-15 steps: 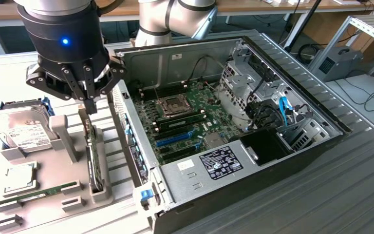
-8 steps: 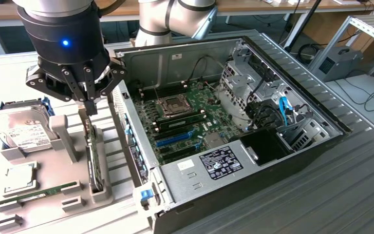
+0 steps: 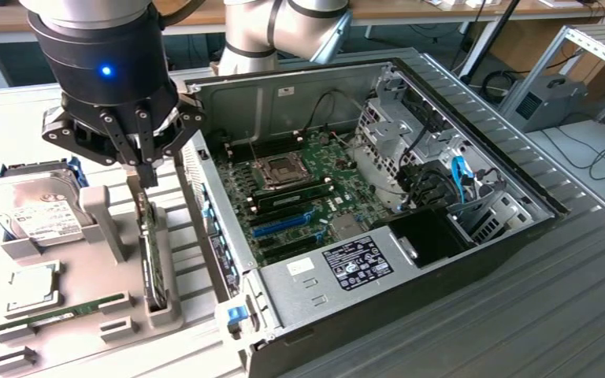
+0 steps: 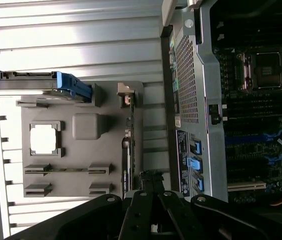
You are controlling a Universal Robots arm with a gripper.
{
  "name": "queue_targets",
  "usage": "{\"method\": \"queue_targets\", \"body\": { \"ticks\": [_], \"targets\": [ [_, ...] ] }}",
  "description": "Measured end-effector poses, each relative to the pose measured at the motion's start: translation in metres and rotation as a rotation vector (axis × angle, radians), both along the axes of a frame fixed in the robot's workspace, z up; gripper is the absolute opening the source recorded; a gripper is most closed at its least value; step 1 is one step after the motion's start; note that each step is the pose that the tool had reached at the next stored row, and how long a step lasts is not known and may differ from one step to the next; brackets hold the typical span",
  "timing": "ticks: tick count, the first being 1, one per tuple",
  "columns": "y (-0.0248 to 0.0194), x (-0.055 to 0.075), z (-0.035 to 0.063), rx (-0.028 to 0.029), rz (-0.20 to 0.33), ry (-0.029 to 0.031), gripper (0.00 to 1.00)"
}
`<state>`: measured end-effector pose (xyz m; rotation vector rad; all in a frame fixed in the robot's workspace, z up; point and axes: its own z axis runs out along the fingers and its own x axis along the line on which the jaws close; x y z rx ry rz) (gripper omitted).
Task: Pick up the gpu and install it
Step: 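Reach for the gpu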
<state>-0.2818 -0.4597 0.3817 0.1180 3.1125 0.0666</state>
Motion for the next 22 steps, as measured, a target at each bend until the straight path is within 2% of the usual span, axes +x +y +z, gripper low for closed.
{"method": "queue_targets", "body": {
  "ticks": [8, 10, 12, 22],
  "targets": [
    [-0.0012, 0.0000, -0.0002, -0.0013, 0.000, 0.0000, 0.11],
    [-0.0012, 0.0000, -0.0002, -0.0023, 0.000, 0.0000, 0.11],
    [-0.0012, 0.0000, -0.0002, -0.0059, 0.000, 0.0000, 0.11],
    [-0.0040, 0.0000, -0.0003, -0.0059, 0.000, 0.0000, 0.11]
  ]
}}
